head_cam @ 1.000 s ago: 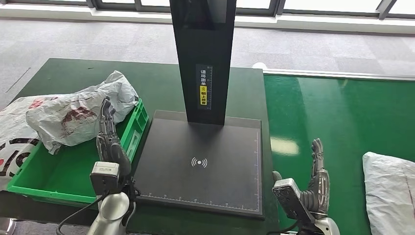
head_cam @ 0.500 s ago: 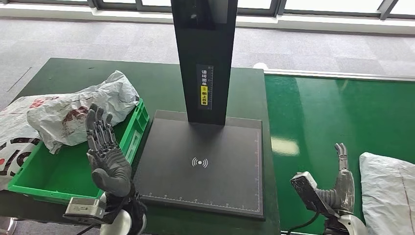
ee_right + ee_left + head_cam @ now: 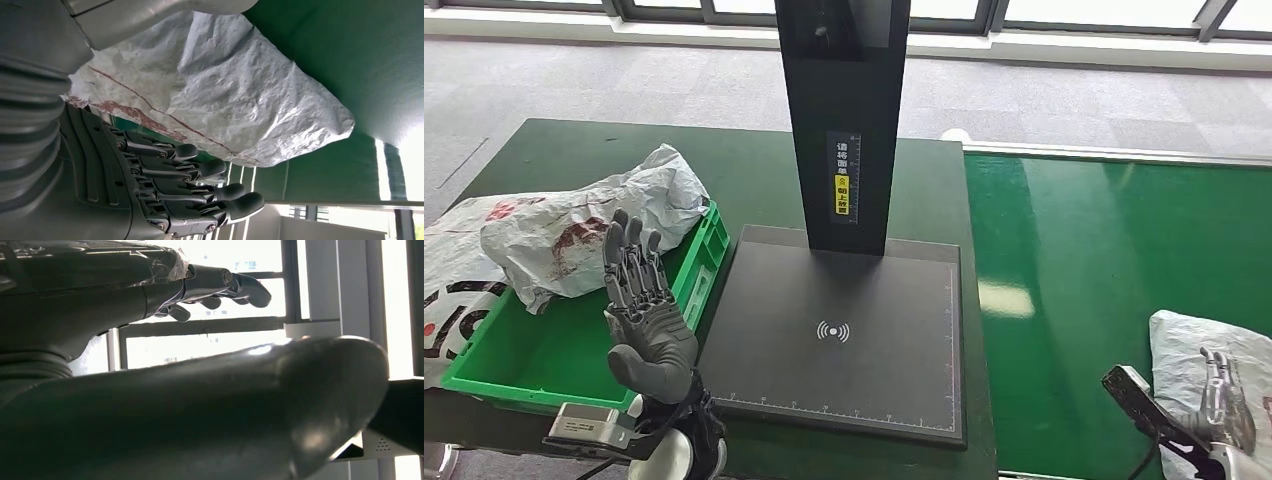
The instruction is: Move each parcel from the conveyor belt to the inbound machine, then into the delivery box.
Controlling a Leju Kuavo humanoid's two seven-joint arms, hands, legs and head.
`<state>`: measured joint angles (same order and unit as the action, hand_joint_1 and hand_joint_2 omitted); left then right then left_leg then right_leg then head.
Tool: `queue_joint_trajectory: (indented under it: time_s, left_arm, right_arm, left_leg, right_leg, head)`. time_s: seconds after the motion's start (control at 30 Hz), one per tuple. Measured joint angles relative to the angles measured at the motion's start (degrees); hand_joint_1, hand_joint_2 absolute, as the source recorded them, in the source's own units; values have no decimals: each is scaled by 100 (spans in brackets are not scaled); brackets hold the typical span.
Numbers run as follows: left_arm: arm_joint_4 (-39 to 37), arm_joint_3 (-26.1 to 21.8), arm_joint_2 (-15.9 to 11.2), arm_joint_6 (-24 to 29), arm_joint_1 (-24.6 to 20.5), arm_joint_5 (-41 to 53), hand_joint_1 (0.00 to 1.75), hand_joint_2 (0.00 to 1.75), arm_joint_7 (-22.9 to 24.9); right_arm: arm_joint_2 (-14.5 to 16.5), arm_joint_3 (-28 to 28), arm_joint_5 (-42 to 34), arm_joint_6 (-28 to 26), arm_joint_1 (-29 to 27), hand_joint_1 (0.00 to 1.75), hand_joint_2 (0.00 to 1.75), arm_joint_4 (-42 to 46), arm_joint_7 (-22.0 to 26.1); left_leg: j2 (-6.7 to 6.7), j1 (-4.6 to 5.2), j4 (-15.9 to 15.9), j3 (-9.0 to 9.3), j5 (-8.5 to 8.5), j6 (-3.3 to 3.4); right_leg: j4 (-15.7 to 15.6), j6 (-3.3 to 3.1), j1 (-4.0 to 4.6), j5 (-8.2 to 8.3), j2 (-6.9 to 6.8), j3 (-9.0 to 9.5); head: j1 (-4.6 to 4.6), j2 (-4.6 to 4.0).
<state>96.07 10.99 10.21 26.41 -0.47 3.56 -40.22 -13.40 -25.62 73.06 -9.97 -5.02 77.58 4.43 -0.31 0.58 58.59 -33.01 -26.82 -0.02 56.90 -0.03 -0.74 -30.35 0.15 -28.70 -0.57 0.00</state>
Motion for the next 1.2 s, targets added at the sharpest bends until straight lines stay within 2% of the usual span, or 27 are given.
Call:
queue_joint_trajectory:
  time_s: [0.23,0.6,0.67,0.73,0.83,1.0,1.2]
  left_arm:
    - [-40,2,0,2,-16,4,0,0,0]
    - [-84,2,0,-3,-39,4,0,0,0]
    - [-155,2,1,-50,-69,-7,0,0,2]
    - [-289,3,9,-129,-114,-23,0,0,5]
    - [-465,3,29,-204,-168,-28,0,0,7]
    - [-637,4,45,-219,-212,-28,0,0,7]
    - [-766,3,49,-229,-286,-28,0,0,7]
  right_arm:
    - [-158,-85,15,0,117,0,175,-370,-1]
    - [-226,-115,79,7,176,0,175,-563,-58]
    - [-347,-109,376,39,435,0,175,-939,-342]
    - [-601,-103,731,0,866,0,175,-1676,-680]
    - [-902,-102,896,-206,1362,0,175,-2694,-788]
    - [-1042,-100,916,-334,1720,0,175,-3584,-783]
    - [-1071,-100,1069,-37,1957,0,175,-4108,-1009]
  left_leg:
    - [1,-1,-1,0,0,0]
    - [1,0,-2,-3,1,1]
    - [10,4,-2,-4,4,5]
    - [17,10,-1,-2,10,16]
    - [12,12,2,-2,16,25]
    - [3,13,4,-3,17,26]
    - [3,8,4,2,15,27]
  right_leg:
    - [2,-1,1,-1,2,-1]
    - [2,1,0,-1,2,1]
    - [2,8,-3,4,10,-1]
    - [2,16,-10,10,16,-8]
    - [0,23,-12,14,12,-7]
    - [0,26,-13,16,7,-1]
    - [-4,31,-10,13,7,5]
  head:
    - [0,0]
    - [1,0]
    - [1,0]
    - [1,0]
    - [1,0]
    - [0,0]
    - [0,0]
